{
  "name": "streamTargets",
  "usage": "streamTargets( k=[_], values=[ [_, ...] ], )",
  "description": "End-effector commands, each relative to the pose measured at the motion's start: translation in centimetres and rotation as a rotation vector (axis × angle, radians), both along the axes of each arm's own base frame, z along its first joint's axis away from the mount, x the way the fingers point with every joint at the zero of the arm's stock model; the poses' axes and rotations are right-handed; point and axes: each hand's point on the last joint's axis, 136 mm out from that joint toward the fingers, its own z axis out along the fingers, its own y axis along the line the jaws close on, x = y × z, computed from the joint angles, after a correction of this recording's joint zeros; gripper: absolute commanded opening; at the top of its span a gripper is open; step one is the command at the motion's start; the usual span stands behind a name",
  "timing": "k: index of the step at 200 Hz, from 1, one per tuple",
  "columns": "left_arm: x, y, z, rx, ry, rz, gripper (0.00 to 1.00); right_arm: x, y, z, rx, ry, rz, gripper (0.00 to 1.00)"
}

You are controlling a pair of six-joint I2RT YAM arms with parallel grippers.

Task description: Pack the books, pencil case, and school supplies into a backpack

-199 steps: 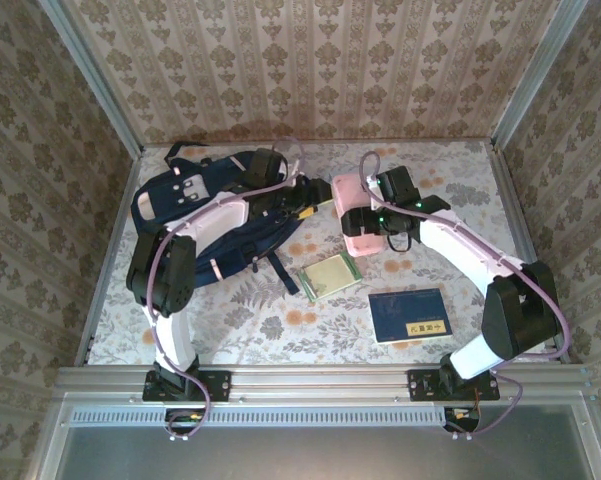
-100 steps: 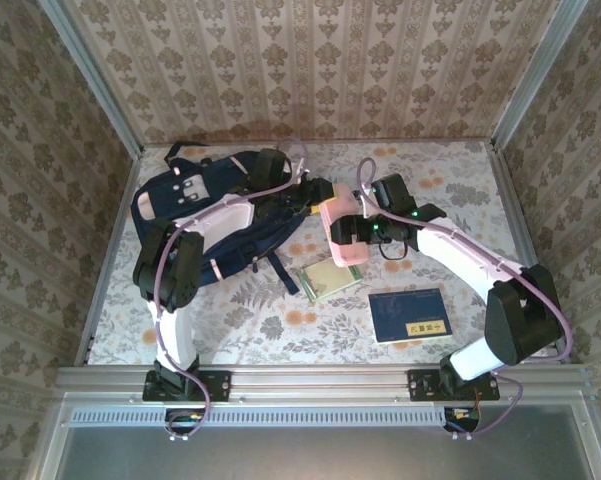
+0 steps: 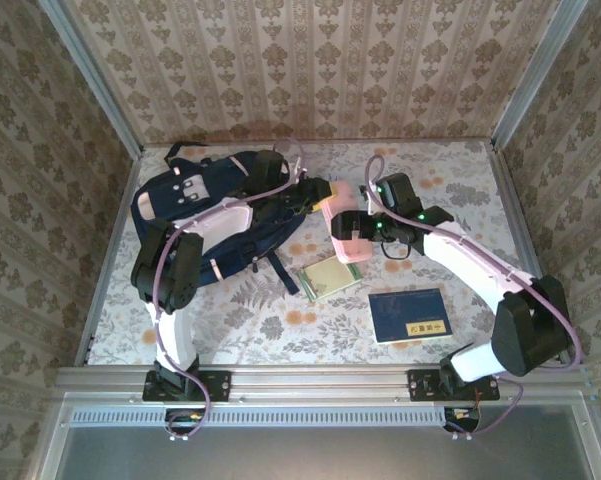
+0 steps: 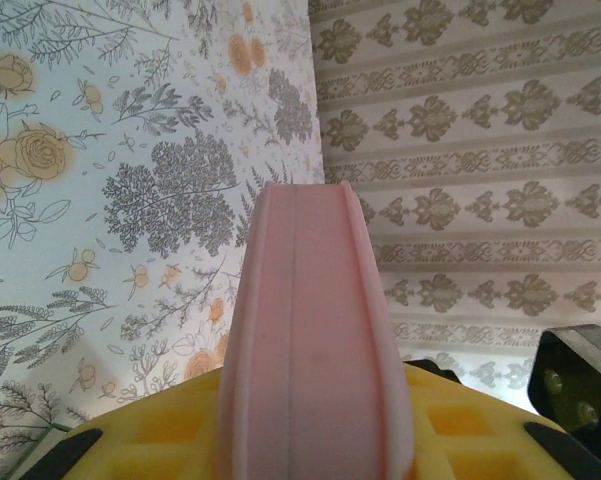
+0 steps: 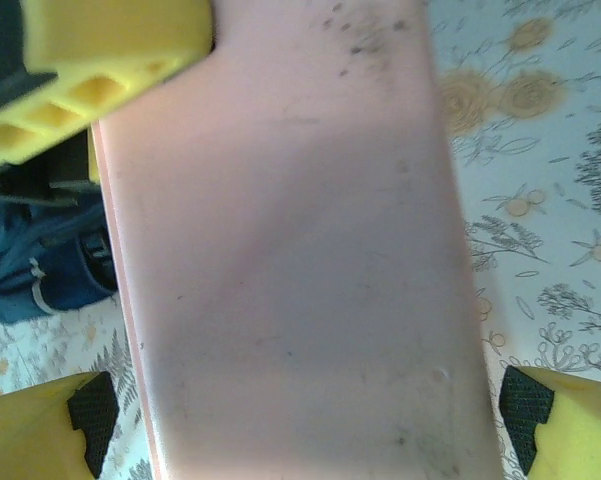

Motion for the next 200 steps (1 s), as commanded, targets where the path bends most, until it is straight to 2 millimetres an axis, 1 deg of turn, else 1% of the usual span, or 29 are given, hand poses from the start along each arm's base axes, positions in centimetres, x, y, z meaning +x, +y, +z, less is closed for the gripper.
streamTargets(
  k=[1,8,30,32,43,61,74,90,117,135,146,161,183,200],
  values=[
    [1.1,1.6,5.1,-0.100,-0.087,0.091,0.27,0.6,-3.0,2.3,0.099,-0.006,-0.247,1.00],
    [1.4,2.0,5.4,-0.110,-0.090,0.118,0.27,0.5,-3.5,2.7,0.162,0.005,-0.299,1.00],
    [2.0,3.2,6.3,-0.159,-0.085,0.194,0.27,0.1,-3.8,4.3,0.421,0.009,-0.409,1.00],
    [2.3,3.4,6.3,-0.162,-0.086,0.220,0.27,0.1,-3.9,4.4,0.441,0.010,-0.419,1.00],
    [2.8,4.0,6.8,-0.196,-0.079,0.267,0.27,-0.1,-3.9,4.5,0.561,0.024,-0.469,1.00],
    [3.2,4.6,7.3,-0.253,-0.069,0.319,0.27,-0.1,-2.8,4.0,0.744,0.087,-0.500,1.00],
    [3.4,4.8,7.7,-0.286,-0.062,0.342,0.27,0.1,-2.0,3.7,0.823,0.134,-0.502,1.00],
    [3.4,4.8,7.8,-0.305,-0.056,0.355,0.27,0.5,-0.6,4.5,0.908,0.131,-0.472,1.00],
    [3.4,5.0,8.0,-0.333,-0.049,0.375,0.26,1.1,1.4,5.9,0.995,0.121,-0.427,0.99],
    [3.2,4.8,8.1,-0.354,-0.041,0.375,0.25,1.6,1.6,6.5,1.026,0.092,-0.432,0.97],
    [3.0,4.5,8.2,-0.361,-0.037,0.371,0.24,2.0,1.4,6.6,1.047,0.072,-0.445,0.95],
    [2.8,4.4,8.1,-0.360,-0.031,0.372,0.24,2.4,1.0,7.1,1.074,0.037,-0.458,0.88],
    [2.6,4.6,7.8,-0.357,-0.022,0.384,0.24,2.8,0.9,7.5,1.087,0.002,-0.458,0.72],
    [2.5,4.7,7.7,-0.357,-0.017,0.384,0.23,2.9,0.7,7.4,1.087,-0.009,-0.463,0.61]
  ],
)
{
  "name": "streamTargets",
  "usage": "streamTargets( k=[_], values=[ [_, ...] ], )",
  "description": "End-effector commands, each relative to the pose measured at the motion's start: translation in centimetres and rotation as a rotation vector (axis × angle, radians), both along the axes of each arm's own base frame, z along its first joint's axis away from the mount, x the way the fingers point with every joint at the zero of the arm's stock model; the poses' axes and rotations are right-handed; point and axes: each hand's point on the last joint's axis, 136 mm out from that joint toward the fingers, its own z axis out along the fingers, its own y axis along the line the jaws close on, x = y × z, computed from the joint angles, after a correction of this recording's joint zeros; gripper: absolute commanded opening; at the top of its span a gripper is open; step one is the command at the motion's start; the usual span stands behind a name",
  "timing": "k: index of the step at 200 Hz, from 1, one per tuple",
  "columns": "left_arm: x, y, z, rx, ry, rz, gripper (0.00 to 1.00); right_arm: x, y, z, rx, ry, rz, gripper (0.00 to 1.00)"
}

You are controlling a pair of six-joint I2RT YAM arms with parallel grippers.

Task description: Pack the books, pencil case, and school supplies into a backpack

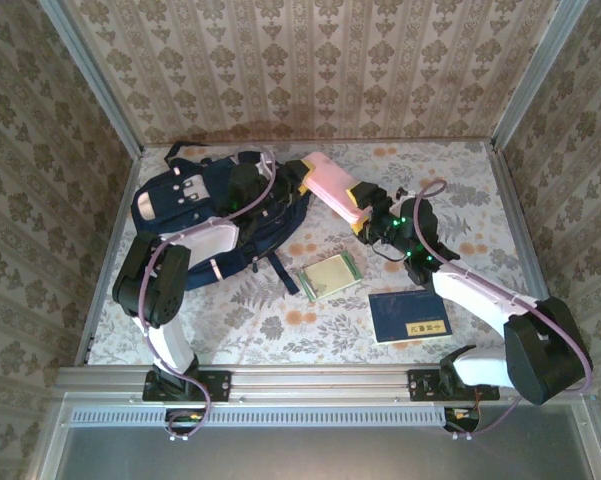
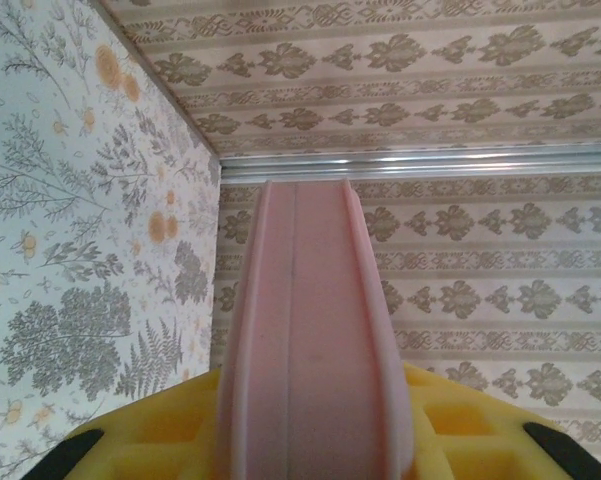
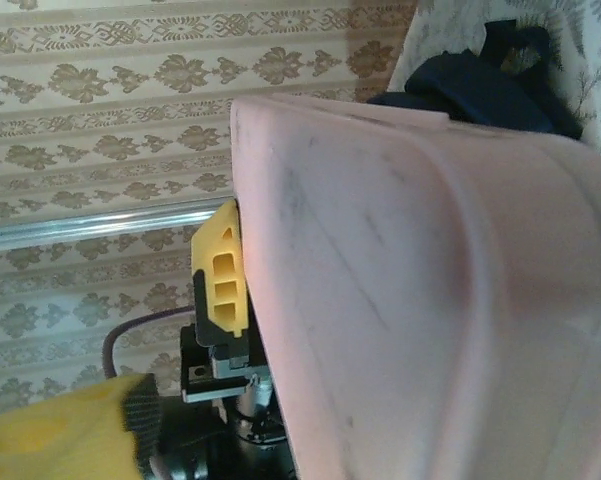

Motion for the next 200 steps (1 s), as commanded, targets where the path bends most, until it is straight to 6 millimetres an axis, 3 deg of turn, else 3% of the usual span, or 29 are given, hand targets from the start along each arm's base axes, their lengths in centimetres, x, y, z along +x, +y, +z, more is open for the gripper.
streamTargets(
  k=[1,23,48,97,141,172,200],
  values=[
    [-0.8,0.2,2.9,-0.049,-0.064,-0.001,0.23,0.7,-0.5,2.2,0.054,-0.086,-0.045,0.60],
    [-0.9,0.1,2.8,-0.051,-0.058,-0.006,0.23,0.6,-0.6,2.1,0.039,-0.094,-0.050,0.47],
    [-0.9,0.0,2.7,-0.047,-0.060,-0.012,0.25,0.5,-1.0,2.0,0.017,-0.095,-0.062,0.44],
    [-1.1,0.0,1.8,-0.017,-0.047,-0.028,0.54,0.2,-2.5,2.6,-0.012,-0.117,-0.110,0.40],
    [-1.4,1.0,0.7,0.039,-0.039,-0.017,0.62,0.3,-3.7,2.8,-0.019,-0.124,-0.132,0.36],
    [-1.8,2.8,0.8,0.188,-0.069,-0.027,0.67,0.3,-4.9,2.1,-0.052,-0.114,-0.153,0.34],
    [-1.1,8.7,0.4,0.568,-0.083,0.037,0.72,0.1,-6.7,1.6,-0.111,-0.113,-0.180,0.34]
  ],
)
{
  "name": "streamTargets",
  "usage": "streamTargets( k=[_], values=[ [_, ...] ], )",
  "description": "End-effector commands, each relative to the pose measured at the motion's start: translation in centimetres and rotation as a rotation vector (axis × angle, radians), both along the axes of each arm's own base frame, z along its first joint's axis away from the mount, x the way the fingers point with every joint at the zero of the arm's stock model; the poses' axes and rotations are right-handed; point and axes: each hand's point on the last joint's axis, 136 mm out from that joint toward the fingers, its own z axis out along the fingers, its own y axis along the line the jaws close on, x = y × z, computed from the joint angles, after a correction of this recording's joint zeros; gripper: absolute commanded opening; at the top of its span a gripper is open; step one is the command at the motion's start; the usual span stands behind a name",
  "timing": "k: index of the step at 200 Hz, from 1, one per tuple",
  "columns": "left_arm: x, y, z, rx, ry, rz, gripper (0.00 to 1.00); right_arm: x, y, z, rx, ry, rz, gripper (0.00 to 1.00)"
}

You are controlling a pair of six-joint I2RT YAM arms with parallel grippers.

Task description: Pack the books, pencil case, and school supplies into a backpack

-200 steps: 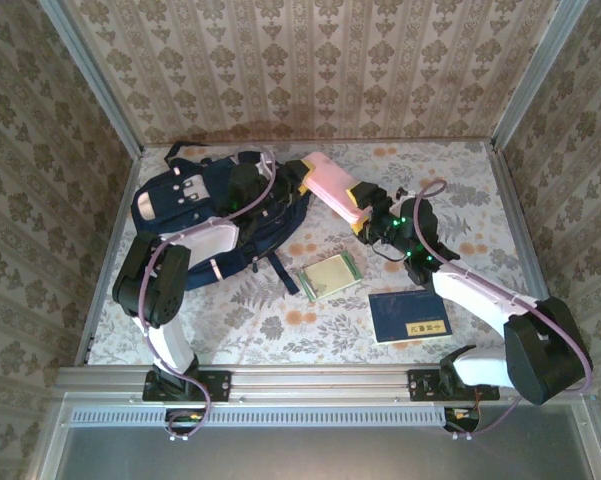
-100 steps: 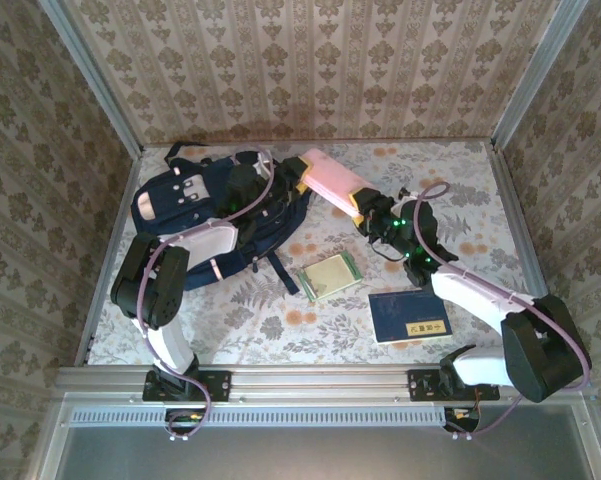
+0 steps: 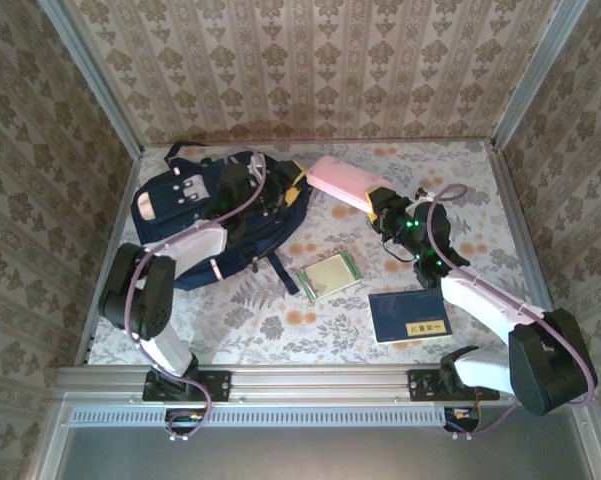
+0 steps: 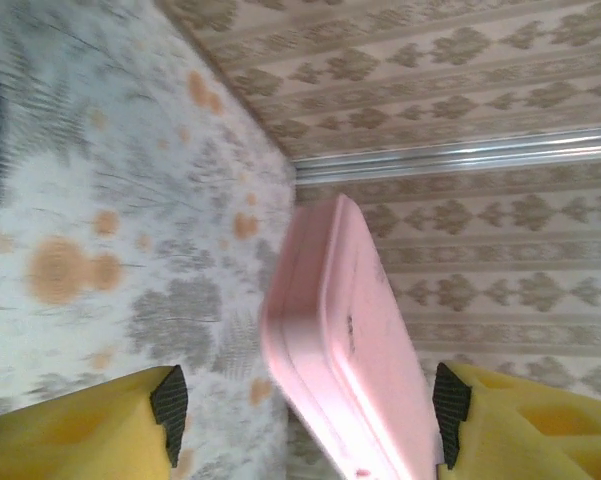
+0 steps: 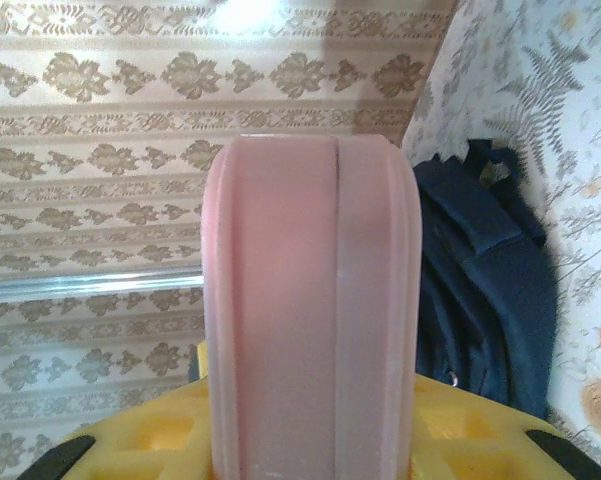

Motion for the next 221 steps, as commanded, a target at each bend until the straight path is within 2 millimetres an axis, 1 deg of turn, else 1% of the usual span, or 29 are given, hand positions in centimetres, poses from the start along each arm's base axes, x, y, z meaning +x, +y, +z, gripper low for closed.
streamTargets(
  k=[1,15,31,62,85,95,126,153,175,196,210,221],
  values=[
    [-0.5,4.4,1.2,0.339,-0.070,0.009,0.72,-0.4,-1.7,1.4,-0.048,-0.057,-0.028,0.34],
    [0.0,6.4,1.0,0.464,-0.068,0.033,0.73,-0.6,-2.5,1.1,-0.078,-0.055,-0.039,0.33],
    [0.7,7.7,0.2,0.493,-0.037,0.053,0.73,-0.7,-3.1,0.6,-0.088,-0.045,-0.047,0.33],
    [2.4,9.1,-2.6,0.514,0.054,0.047,0.73,-0.8,-3.7,-0.3,-0.092,-0.029,-0.037,0.33],
    [3.9,10.0,-4.1,0.491,0.085,0.053,0.70,-0.9,-4.4,-0.5,-0.095,-0.026,-0.044,0.33],
    [4.5,9.9,-4.6,0.483,0.087,0.049,0.70,-0.9,-4.7,-0.6,-0.104,-0.026,-0.043,0.33],
    [6.4,8.6,-5.0,0.435,0.064,0.018,0.67,-1.0,-5.5,-0.9,-0.124,-0.022,-0.048,0.32],
    [7.5,8.2,-5.7,0.431,0.061,0.009,0.62,-1.0,-6.0,-1.7,-0.127,-0.011,-0.048,0.31],
    [8.3,8.0,-6.6,0.431,0.072,-0.002,0.53,-0.9,-6.2,-2.3,-0.124,0.002,-0.050,0.30],
    [8.7,7.7,-7.7,0.434,0.084,-0.023,0.43,-0.7,-6.3,-2.4,-0.120,0.003,-0.048,0.30],
    [8.7,7.9,-8.6,0.455,0.112,-0.035,0.40,-0.7,-6.5,-2.4,-0.117,0.003,-0.051,0.29],
    [8.8,8.1,-8.9,0.471,0.111,-0.041,0.37,-0.7,-6.7,-2.2,-0.117,0.002,-0.056,0.29]
  ],
)
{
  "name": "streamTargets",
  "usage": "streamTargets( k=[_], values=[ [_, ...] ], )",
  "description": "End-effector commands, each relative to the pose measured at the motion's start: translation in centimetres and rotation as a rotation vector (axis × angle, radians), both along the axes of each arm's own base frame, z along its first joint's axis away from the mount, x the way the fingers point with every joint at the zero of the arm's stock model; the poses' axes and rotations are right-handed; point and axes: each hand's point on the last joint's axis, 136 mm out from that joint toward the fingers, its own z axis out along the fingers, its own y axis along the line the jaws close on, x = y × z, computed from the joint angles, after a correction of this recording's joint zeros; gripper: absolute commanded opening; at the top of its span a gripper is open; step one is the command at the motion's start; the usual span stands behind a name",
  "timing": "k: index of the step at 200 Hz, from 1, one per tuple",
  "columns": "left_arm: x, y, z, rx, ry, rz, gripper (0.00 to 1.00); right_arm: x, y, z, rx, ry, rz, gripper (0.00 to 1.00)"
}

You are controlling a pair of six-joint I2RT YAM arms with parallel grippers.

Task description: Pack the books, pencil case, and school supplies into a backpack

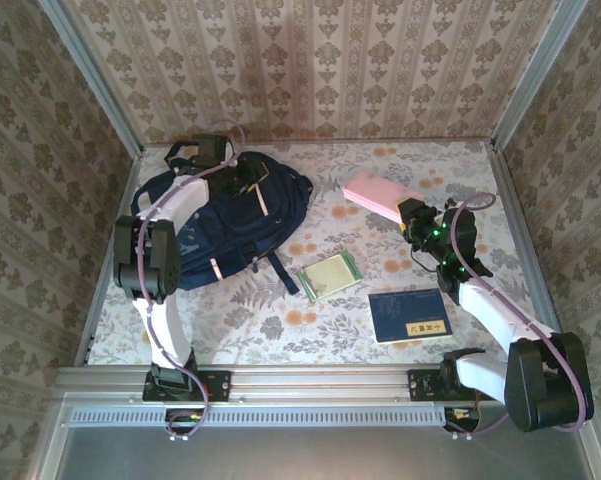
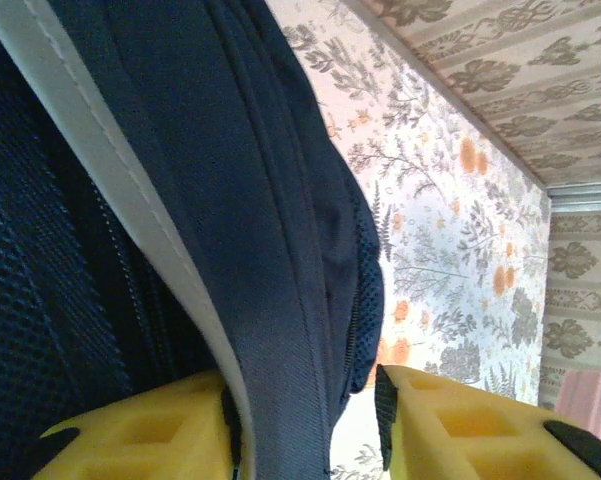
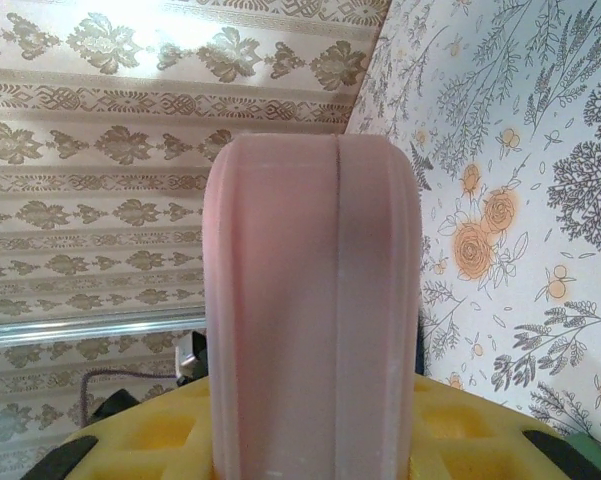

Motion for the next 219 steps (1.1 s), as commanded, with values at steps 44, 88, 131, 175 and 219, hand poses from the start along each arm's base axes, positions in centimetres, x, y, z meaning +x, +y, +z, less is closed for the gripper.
streamTargets(
  k=[44,88,131,175,219],
  values=[
    [-0.5,-0.7,-0.1,0.068,-0.011,-0.143,0.10,-0.6,-0.9,2.0,-0.028,-0.068,-0.002,0.29],
    [-2.5,-3.0,4.2,0.109,-0.101,-0.284,0.00,-1.9,-2.0,2.3,-0.123,-0.057,-0.017,0.29],
    [-6.6,-4.0,12.7,0.133,-0.251,-0.404,0.00,-2.4,-1.7,3.3,-0.206,-0.074,0.030,0.28],
    [-11.5,-2.3,18.8,0.114,-0.380,-0.414,0.00,-2.4,0.4,5.4,-0.214,-0.156,0.156,0.28],
    [-15.2,-2.1,22.4,-0.043,-0.441,-0.462,0.00,-3.7,5.1,7.8,-0.218,-0.265,0.355,0.28]
  ],
)
